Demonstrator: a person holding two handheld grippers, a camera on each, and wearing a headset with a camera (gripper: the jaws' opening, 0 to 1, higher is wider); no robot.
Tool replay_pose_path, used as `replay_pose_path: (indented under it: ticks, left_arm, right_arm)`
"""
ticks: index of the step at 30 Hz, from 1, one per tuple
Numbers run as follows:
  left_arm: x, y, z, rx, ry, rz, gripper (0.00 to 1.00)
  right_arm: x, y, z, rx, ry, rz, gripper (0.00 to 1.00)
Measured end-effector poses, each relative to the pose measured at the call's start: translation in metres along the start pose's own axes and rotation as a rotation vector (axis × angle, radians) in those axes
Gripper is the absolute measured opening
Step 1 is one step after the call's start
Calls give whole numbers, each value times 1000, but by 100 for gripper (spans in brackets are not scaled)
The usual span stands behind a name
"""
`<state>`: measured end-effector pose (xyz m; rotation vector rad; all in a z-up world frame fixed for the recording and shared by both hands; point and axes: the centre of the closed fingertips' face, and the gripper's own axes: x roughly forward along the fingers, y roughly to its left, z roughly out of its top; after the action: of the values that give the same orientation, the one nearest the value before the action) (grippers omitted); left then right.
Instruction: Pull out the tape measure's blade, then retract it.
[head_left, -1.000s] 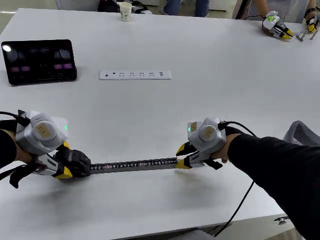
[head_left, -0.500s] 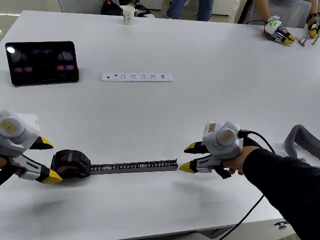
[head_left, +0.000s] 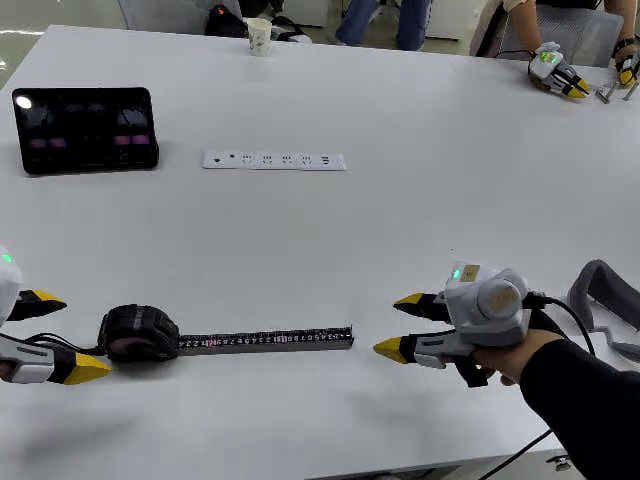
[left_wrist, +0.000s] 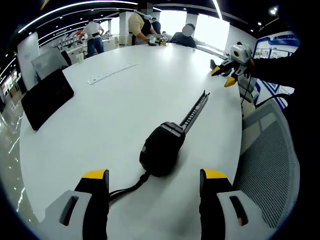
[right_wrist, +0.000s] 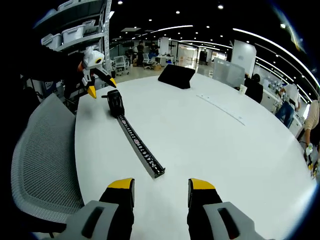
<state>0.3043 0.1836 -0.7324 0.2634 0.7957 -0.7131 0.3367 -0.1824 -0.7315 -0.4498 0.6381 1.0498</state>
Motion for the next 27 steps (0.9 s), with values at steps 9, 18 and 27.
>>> replay_pose_path:
  ticks: [9,18,27]
  left_arm:
    - [-25,3,-5,-103,-107,70,78]
    - [-36,7,-49,-233,-114,117,88]
    - [-49,5,-62,-247,-137,163,99]
  right_arm:
    - [-21,0,-26,52,5,-60,43]
    - [-36,9,-47,147,-12,-99,49]
    - [-47,19,-48,179,-48,-113,71]
